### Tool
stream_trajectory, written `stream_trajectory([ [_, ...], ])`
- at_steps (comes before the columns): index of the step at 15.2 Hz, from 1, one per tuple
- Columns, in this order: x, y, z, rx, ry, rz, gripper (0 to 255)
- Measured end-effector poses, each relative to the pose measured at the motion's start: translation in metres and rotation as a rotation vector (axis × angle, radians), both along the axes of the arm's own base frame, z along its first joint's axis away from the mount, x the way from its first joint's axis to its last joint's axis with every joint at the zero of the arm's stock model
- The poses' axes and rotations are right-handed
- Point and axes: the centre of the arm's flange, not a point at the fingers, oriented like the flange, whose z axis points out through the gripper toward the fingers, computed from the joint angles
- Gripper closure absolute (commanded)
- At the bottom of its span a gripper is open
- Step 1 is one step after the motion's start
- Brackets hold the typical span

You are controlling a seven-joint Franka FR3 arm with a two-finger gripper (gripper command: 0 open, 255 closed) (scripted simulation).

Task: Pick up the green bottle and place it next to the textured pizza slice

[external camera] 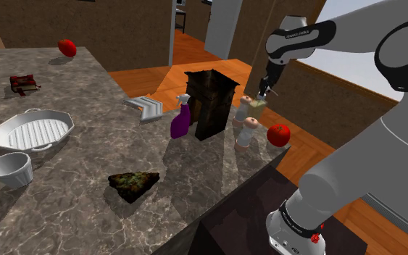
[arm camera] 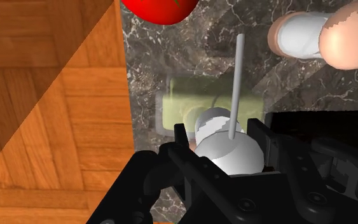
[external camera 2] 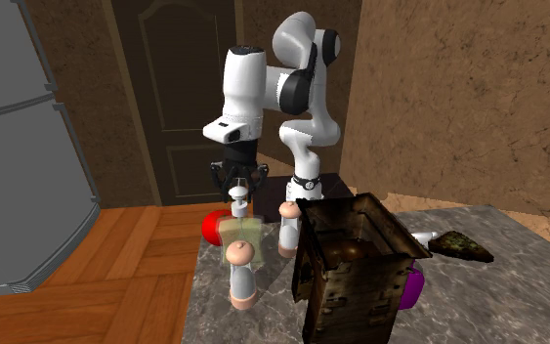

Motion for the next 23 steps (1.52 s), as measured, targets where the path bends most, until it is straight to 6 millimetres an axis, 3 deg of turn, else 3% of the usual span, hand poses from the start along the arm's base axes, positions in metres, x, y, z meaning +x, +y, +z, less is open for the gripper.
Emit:
stream_trajectory([
  [23,0.0,-0.001,0.122,0.0,0.0,0.0,255],
])
